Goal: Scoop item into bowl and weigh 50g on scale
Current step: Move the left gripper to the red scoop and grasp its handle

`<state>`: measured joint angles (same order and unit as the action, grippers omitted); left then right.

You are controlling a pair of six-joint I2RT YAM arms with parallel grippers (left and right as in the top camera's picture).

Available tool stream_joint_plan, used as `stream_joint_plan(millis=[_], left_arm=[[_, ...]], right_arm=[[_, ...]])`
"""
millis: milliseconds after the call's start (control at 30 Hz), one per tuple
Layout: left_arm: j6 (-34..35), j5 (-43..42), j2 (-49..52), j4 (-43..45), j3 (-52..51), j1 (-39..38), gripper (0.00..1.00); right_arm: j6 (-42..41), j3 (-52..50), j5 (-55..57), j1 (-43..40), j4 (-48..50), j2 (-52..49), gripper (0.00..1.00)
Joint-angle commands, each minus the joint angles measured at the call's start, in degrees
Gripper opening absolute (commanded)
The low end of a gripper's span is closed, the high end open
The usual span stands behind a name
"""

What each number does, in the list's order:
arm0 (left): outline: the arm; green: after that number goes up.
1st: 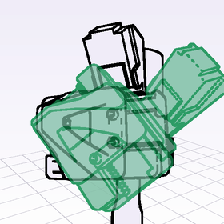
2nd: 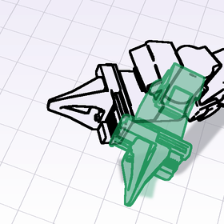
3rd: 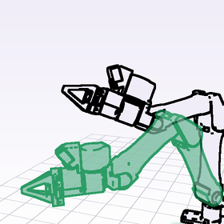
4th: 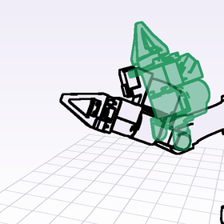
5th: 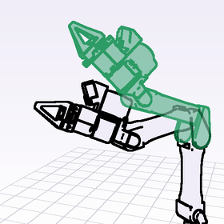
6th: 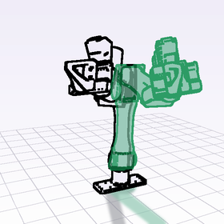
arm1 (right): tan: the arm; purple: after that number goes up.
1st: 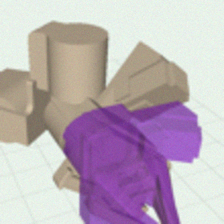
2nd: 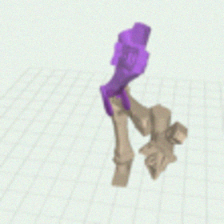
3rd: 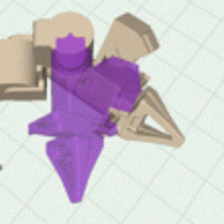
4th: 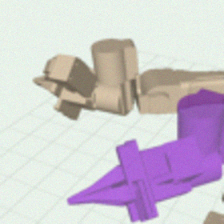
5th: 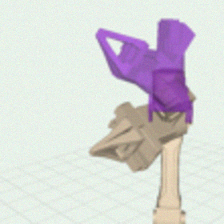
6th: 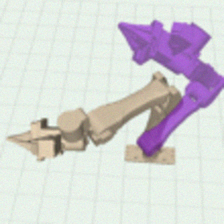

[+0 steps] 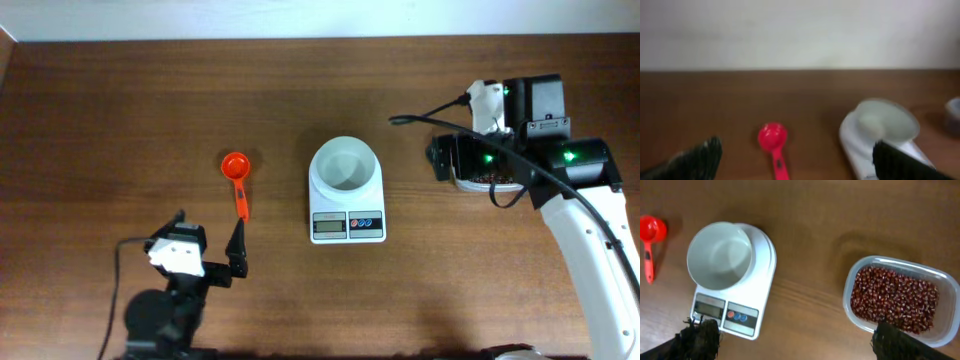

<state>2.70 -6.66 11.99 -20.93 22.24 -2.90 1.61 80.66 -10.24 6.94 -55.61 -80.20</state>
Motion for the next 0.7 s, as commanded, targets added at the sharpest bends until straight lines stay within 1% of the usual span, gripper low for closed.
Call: stream_joint_plan(millis=[0,67,133,167,200,233,333,367,433,467,500,567,667], left_arm=[[0.1,-7.7,18.9,-12.5,22.4,0.3,0.99],[0.0,-8.6,34.3,-24.9,38.1,0.3,0.99],[0.1,-8.8,49.0,-36.0,51.4,0.3,0.99],[0.1,-9.1,53.5,-38.4,54.8,0.3,0.99],[0.1,-9.0,58.0,-39.0,57.3,0.3,0.99],[0.4,-9.0,62.4,-38.7,58.7,0.3,0.99],[1.2,-12.7,73.1,-41.0,58.8,0.3,0.99],[1.1,-12.4,76.3,-41.4,58.8,0.3,0.95],[1.1,-10.0,81.9,-42.0,58.8,0.3,0.48],[1.2,-7.8,84.4,-42.7,58.8,0.3,0.21],[1.2,-6.1,87.3,-43.3,58.8,0.3,0.0],[1.2,-3.6,91.5,-43.4,58.8,0.3,0.0],[5.7,2.2,96.6,-43.4,58.8,0.3,0.01]], right_arm=[[-4.9,0.8,-0.5,-0.3,1.4,0.3,0.99],[-5.1,0.8,-0.5,-0.3,1.4,0.3,0.99],[-5.7,0.8,-0.3,-0.3,1.4,0.3,0.99],[-7.5,0.8,0.7,-0.3,1.2,0.3,0.99],[-9.2,0.8,2.1,-0.3,0.9,0.3,0.99],[-9.2,0.8,2.3,-0.3,0.9,0.3,0.99],[-9.2,0.8,2.3,-0.3,0.9,0.3,0.99],[-9.2,0.7,2.3,-0.3,0.9,0.3,0.99],[-9.2,0.4,2.3,-0.3,0.9,0.3,0.99],[-9.2,0.2,2.3,-0.3,0.9,0.3,0.99],[-9.2,0.2,2.3,-0.3,0.6,0.2,0.99],[-9.2,0.2,2.3,-0.3,0.1,0.1,0.99],[-9.2,0.2,2.3,-0.3,-0.4,0.1,0.99]])
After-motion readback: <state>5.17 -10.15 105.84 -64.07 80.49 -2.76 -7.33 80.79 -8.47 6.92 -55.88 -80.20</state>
